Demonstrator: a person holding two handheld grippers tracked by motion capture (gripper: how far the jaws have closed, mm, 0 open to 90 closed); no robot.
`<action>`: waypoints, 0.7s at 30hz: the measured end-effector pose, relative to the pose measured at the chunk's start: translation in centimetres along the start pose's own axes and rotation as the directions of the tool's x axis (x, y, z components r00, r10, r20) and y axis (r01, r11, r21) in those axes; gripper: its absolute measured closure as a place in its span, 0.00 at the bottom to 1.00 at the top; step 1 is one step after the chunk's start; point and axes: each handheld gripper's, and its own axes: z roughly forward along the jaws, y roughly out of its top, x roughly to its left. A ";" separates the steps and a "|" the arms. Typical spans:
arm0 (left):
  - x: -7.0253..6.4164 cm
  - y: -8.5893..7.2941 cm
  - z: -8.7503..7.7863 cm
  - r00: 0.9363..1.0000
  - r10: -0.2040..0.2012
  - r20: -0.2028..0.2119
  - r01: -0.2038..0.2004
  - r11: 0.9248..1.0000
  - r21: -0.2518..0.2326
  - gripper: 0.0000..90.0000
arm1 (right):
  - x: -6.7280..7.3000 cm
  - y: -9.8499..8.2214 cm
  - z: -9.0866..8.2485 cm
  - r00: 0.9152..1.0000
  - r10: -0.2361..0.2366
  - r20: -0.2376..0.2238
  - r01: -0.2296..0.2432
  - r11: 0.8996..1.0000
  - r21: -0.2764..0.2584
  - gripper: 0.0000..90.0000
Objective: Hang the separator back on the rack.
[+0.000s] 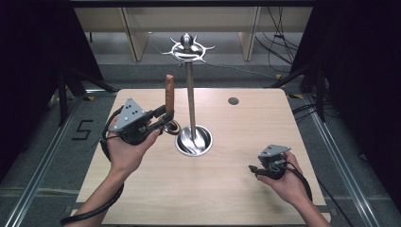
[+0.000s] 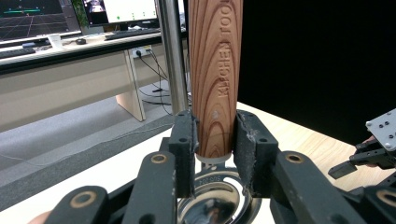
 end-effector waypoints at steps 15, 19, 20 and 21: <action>-0.2 1.0 0.5 1.000 -0.002 0.005 0.002 1.000 -0.003 0.77 | 0.0 0.0 0.0 1.000 0.000 0.000 0.000 1.000 0.000 0.53; -0.3 1.1 0.7 1.000 -0.003 0.002 0.003 1.000 -0.005 0.77 | 0.0 0.0 0.0 1.000 -0.002 0.002 0.002 1.000 -0.006 0.53; -0.3 1.1 0.7 1.000 -0.002 0.000 0.002 1.000 -0.004 0.77 | 0.0 0.0 0.0 1.000 0.002 -0.001 -0.002 1.000 -0.003 0.53; -0.3 1.1 0.8 1.000 -0.005 -0.001 0.005 1.000 -0.004 0.77 | 0.0 0.0 0.0 1.000 0.002 -0.001 -0.002 1.000 -0.004 0.53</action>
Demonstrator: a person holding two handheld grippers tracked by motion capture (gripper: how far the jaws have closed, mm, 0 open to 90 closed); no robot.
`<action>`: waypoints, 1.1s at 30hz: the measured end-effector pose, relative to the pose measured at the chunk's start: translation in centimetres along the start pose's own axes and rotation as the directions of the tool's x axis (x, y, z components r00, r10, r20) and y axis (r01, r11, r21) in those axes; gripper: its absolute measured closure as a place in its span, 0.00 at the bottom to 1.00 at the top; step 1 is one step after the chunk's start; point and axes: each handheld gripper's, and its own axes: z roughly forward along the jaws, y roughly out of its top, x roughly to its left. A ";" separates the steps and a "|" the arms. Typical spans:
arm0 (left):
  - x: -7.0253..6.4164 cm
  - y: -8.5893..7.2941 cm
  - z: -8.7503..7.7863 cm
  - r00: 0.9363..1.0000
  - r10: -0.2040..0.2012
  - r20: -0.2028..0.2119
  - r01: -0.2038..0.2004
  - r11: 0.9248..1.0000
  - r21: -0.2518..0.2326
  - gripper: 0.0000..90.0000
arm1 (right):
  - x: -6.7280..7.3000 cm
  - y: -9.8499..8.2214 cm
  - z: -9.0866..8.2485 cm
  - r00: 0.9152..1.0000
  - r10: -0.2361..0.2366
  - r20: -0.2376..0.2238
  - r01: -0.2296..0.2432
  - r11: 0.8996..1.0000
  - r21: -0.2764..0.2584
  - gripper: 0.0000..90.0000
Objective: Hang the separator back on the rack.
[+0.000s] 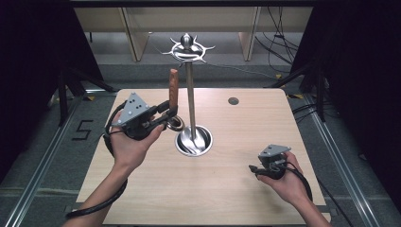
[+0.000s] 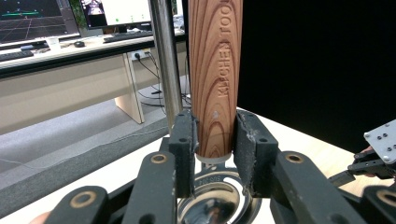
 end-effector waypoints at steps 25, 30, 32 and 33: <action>-0.1 0.7 0.6 1.000 -0.006 -0.012 0.006 1.000 -0.002 0.77 | 0.0 0.0 0.0 1.000 -0.003 0.000 0.003 1.000 0.001 0.53; -0.4 1.0 0.7 0.999 0.011 -0.037 -0.011 1.000 -0.001 0.77 | 0.0 0.0 0.0 1.000 -0.005 0.001 0.005 1.000 0.004 0.53; -0.3 1.1 0.7 0.999 0.005 -0.042 -0.005 1.000 0.002 0.77 | 0.0 0.0 0.1 1.000 -0.004 0.004 0.004 1.000 -0.005 0.53; -0.3 1.1 0.8 0.999 0.004 -0.045 -0.004 1.000 0.004 0.77 | 0.0 0.0 0.1 1.000 -0.004 0.005 0.004 1.000 -0.007 0.53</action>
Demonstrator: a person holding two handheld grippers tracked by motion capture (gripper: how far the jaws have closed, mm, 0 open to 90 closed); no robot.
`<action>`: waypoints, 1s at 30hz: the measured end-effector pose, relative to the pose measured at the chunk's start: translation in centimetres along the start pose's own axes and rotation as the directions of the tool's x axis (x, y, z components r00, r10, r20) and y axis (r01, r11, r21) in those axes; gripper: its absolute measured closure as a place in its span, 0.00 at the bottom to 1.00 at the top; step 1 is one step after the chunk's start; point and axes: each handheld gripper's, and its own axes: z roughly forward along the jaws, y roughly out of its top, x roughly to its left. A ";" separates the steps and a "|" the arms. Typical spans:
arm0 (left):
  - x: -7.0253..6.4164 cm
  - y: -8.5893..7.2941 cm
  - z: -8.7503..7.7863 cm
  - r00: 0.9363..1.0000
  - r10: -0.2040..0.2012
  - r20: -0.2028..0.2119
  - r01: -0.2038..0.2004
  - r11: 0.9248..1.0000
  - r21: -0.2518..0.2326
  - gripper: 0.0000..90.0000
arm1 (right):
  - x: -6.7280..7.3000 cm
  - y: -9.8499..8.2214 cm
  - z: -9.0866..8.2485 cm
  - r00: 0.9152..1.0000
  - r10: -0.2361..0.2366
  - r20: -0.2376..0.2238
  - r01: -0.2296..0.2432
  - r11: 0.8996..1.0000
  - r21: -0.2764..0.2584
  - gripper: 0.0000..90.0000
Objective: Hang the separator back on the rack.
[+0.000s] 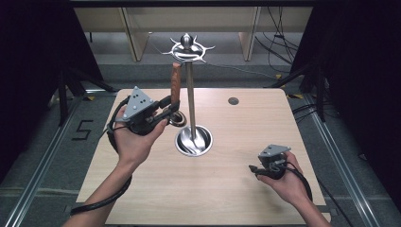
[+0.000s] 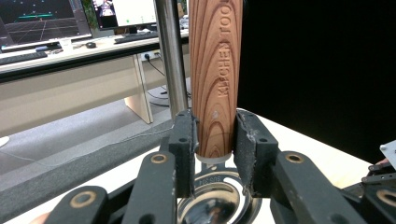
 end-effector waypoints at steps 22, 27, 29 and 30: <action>0.3 0.1 0.9 1.000 -0.008 -0.009 0.008 1.000 0.023 0.77 | 0.0 0.0 -0.1 1.000 -0.005 -0.006 0.005 1.000 0.012 0.53; 0.4 0.1 1.2 1.000 -0.011 -0.006 0.011 1.000 0.025 0.77 | 0.1 0.1 -0.1 1.000 0.004 -0.008 -0.004 1.000 0.013 0.53; 0.4 0.1 1.3 1.000 -0.011 -0.007 0.012 1.000 0.025 0.77 | 0.1 0.1 -0.1 1.000 0.003 -0.008 -0.003 1.000 0.013 0.53; 0.4 0.1 1.3 1.000 -0.014 -0.007 0.014 1.000 0.026 0.77 | 0.1 0.1 -0.1 1.000 0.003 -0.009 -0.003 1.000 0.014 0.53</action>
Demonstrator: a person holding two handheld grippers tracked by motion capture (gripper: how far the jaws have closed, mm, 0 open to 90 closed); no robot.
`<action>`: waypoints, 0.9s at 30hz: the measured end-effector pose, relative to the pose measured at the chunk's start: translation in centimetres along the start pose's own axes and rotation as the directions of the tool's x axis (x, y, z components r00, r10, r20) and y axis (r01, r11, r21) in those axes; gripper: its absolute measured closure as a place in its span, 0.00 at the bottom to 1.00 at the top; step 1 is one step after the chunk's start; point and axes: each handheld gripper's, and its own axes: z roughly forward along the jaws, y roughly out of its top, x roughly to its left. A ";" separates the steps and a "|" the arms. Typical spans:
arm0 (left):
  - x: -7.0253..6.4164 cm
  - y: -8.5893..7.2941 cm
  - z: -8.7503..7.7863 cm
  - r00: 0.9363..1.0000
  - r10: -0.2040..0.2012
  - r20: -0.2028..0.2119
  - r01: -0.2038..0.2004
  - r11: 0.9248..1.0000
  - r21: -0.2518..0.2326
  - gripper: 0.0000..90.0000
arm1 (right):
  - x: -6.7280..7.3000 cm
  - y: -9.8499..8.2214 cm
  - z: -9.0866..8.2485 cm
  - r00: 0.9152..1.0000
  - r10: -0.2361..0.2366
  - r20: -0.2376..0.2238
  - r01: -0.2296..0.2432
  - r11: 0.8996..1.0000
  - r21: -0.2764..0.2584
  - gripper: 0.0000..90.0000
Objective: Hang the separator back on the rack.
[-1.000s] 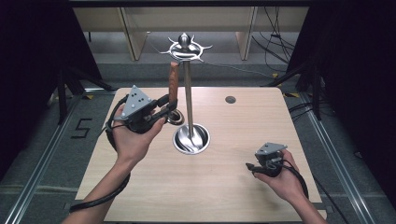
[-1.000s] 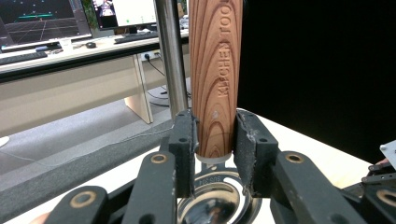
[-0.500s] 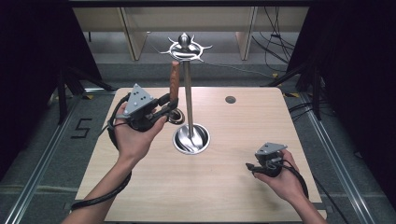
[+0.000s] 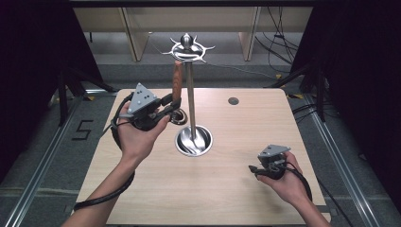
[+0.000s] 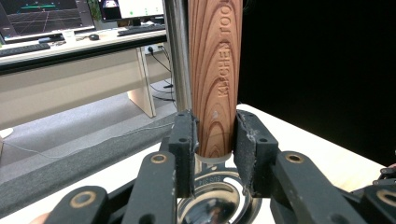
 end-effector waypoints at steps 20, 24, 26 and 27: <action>0.2 0.4 1.2 1.000 -0.011 -0.028 0.011 1.000 0.011 0.77 | -0.1 0.0 0.0 1.000 -0.004 0.003 0.004 1.000 -0.003 0.53; 0.2 0.5 1.4 0.999 -0.010 -0.042 0.011 1.000 0.016 0.77 | -0.1 0.0 0.0 1.000 -0.012 0.002 0.012 1.000 -0.003 0.53; 0.2 0.5 1.6 0.999 -0.014 -0.044 0.015 1.000 0.015 0.77 | -0.1 0.0 0.0 1.000 -0.009 0.002 0.009 1.000 0.000 0.53; 0.2 0.5 1.7 0.999 -0.015 -0.044 0.016 1.000 0.016 0.77 | -0.1 0.0 0.0 1.000 -0.017 0.003 0.017 1.000 -0.002 0.53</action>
